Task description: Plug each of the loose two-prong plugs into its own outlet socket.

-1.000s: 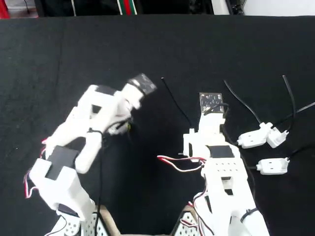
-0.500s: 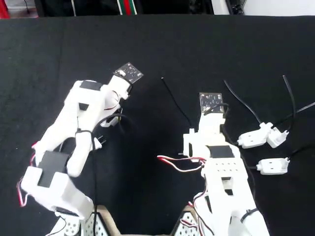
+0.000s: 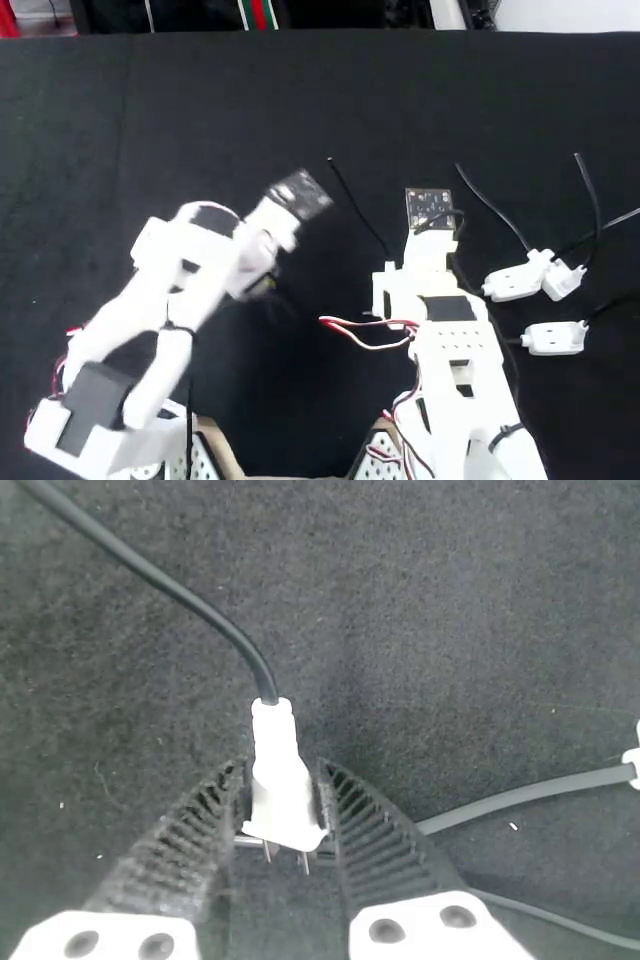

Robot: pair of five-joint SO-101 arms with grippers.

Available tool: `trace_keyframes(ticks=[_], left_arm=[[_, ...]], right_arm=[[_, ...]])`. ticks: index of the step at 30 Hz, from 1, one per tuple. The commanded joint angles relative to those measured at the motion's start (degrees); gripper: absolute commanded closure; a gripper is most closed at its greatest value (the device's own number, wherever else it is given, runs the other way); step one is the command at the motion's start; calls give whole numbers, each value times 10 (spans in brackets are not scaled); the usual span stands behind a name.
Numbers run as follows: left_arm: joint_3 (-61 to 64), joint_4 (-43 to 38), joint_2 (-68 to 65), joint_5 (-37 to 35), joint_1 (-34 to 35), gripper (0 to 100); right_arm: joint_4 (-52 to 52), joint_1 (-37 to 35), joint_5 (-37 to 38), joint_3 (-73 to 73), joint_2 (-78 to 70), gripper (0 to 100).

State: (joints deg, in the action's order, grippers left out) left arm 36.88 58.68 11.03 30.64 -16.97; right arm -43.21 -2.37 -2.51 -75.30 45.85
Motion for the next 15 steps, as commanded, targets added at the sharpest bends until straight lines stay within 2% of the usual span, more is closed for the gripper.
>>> trace_keyframes(ticks=[1,3,9,15], left_arm=[[44,-57,33,-8,-51,861],[53,-69,30,-8,-56,852],[54,-69,29,-7,-52,692],[49,-74,34,8,-13,683]], right_arm=[[4,7,4,24,11,986],[4,7,4,24,11,986],[4,7,4,24,11,986],[4,7,4,24,11,986]])
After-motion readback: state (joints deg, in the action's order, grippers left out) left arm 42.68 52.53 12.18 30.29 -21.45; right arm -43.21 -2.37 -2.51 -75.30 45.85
